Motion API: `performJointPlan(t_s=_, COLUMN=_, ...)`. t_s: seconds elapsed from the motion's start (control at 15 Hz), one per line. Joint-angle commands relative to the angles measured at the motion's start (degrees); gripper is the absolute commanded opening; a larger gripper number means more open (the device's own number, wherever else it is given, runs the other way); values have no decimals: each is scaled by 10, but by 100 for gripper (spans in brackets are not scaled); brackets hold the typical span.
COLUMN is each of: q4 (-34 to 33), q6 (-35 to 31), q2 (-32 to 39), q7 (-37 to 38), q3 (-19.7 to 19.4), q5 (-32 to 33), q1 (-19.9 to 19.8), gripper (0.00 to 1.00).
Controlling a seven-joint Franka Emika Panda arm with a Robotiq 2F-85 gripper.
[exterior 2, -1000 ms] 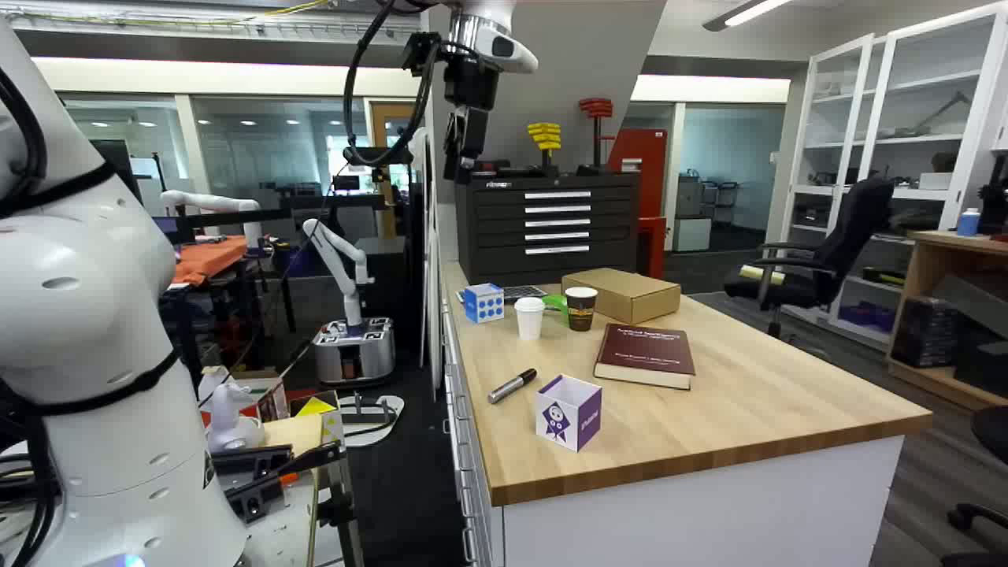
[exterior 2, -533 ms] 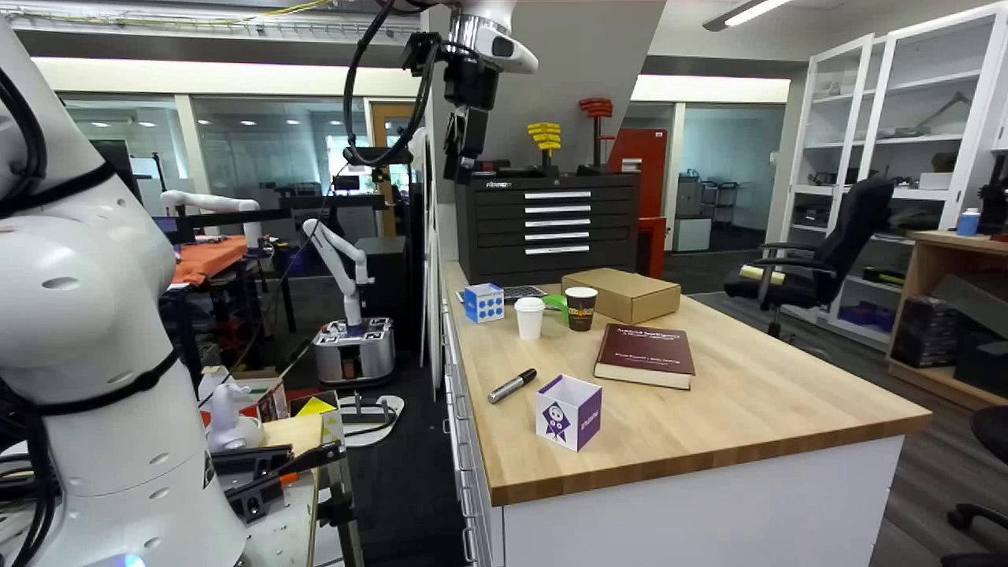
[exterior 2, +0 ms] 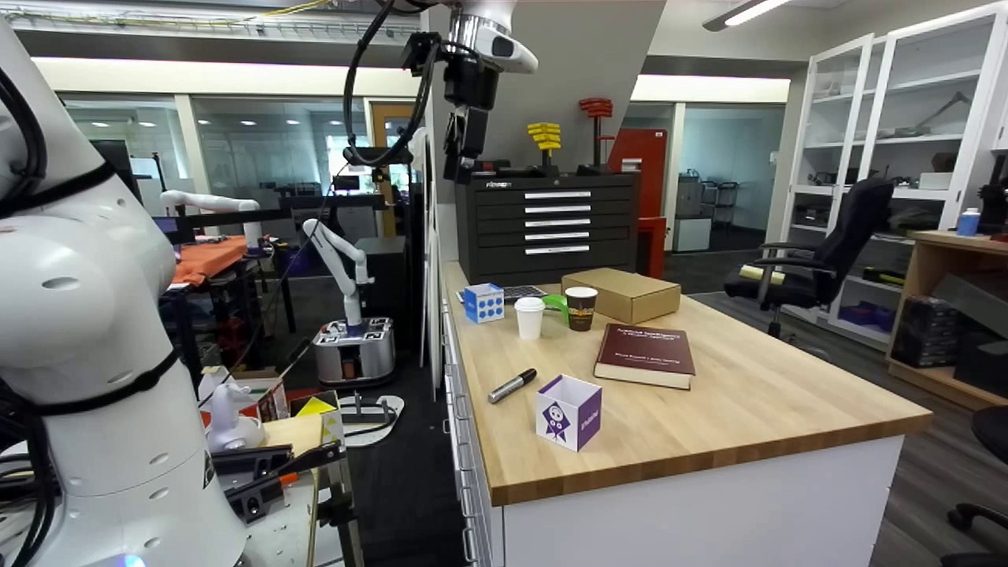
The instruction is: Put the marker in the box
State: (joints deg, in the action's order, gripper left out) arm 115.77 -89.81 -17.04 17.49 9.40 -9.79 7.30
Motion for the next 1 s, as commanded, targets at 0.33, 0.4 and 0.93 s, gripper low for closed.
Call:
performJointPlan(t_s=0.33, q4=9, q6=-90, q2=43, q7=41, q3=31, q5=56, q1=2, gripper=100)
performJointPlan(t_s=0.4, q4=11, q6=-109, q2=57, q7=36, q3=36, q5=60, q1=5, gripper=100)
performJointPlan(t_s=0.93, q4=42, q6=-193, q2=135, q7=-84, q3=40, q5=96, q1=31, gripper=100)
